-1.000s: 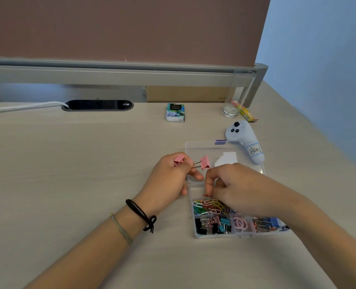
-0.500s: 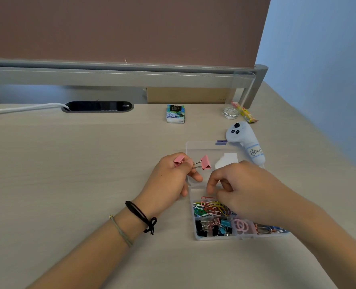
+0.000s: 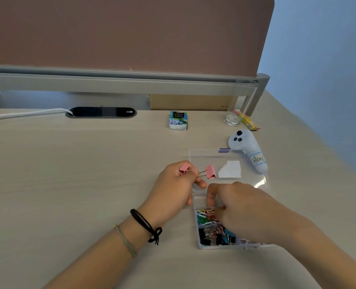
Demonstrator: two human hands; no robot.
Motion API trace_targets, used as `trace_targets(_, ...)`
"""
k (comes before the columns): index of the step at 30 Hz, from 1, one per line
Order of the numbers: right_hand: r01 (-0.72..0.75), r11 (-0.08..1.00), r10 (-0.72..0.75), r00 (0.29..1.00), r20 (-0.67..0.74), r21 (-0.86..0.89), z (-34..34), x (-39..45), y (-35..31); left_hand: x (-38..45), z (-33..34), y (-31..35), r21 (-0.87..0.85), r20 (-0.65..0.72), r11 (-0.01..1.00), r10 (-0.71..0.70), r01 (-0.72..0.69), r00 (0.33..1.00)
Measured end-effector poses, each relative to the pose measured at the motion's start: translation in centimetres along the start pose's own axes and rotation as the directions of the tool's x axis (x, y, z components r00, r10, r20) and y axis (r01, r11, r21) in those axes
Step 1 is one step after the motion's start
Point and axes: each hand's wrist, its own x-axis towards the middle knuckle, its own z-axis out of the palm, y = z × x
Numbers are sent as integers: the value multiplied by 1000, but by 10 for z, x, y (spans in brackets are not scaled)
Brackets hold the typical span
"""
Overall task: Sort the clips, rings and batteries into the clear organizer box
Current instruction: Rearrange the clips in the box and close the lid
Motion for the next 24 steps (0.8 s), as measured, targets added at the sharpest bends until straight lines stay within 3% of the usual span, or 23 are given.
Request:
trace_targets(8, -39, 970, 33, 999, 29, 241, -5, 3, 6, 0, 0, 0, -4, -2, 1000, 1, -1, 1000)
trace_targets(14, -22, 930, -20, 994, 112, 366, -9, -9, 11, 0, 0, 1, 4, -3, 1000, -1, 1, 1000)
trace_targets(17, 12, 920, -22, 1000, 21, 392, -12, -13, 18, 1, 0, 0, 11, 0, 1000, 2, -2, 1000)
trace_targets(21, 47, 944, -22, 996, -81, 326, -6, -12, 18, 1, 0, 1, 13, 0, 1000, 10, -10, 1000)
trace_targets(24, 14, 991, 2, 993, -116, 134, -1, -10, 14, 0, -1, 1, 9, -11, 1000, 16, -16, 1000)
